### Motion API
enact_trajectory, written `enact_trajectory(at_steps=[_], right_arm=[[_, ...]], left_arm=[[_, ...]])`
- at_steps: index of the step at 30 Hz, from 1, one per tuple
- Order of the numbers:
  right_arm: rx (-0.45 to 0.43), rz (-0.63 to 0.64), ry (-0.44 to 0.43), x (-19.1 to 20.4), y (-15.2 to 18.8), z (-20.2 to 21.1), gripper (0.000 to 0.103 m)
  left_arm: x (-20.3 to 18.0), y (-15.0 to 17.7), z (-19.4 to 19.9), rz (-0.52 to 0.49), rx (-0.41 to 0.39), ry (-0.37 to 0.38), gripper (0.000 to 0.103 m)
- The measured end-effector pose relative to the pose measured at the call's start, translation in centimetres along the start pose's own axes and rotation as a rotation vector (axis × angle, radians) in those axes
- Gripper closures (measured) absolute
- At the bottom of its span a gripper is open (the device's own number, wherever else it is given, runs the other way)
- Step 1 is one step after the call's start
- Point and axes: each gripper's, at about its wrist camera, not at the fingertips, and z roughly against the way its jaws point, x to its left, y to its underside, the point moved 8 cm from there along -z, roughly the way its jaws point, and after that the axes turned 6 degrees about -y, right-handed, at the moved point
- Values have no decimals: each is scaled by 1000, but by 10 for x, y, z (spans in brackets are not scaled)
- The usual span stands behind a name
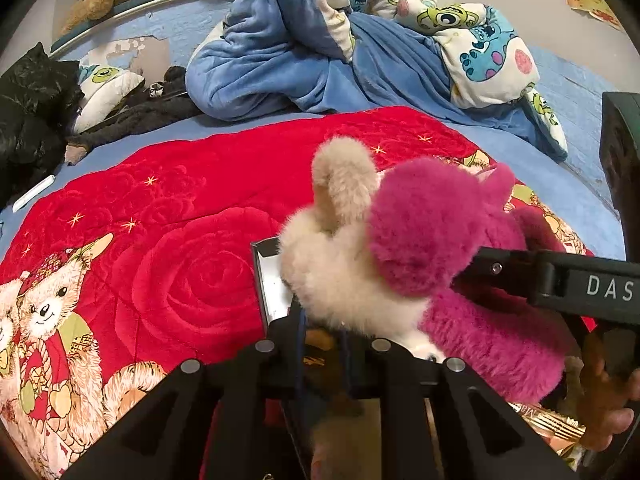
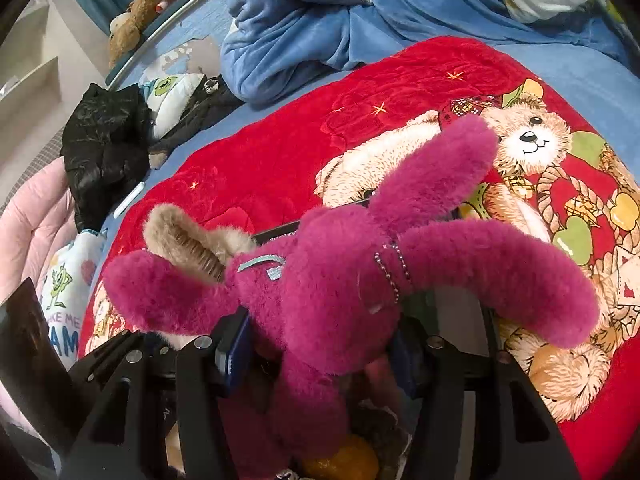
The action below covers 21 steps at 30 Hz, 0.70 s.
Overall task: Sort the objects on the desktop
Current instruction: 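Carry the beige plush over the black tray while the right tool carries the pink plush there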
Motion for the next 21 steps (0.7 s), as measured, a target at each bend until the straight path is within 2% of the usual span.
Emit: enact_trajectory(at_steps=[7,17,20,21], right_arm=[[-6,-14,-74,3,4,3,42],[-10,0,-77,10,7,6,33],[-14,9,-107,16,8,8,23],[-13,19,-117,20,9,8,16]], left_arm=[[4,3,4,4,-4,-47,83],[6,5,7,-4,-1,-68,76],[3,7,12,-14,-6,-68,71],[3,7,14,-15,-8,-61,66]])
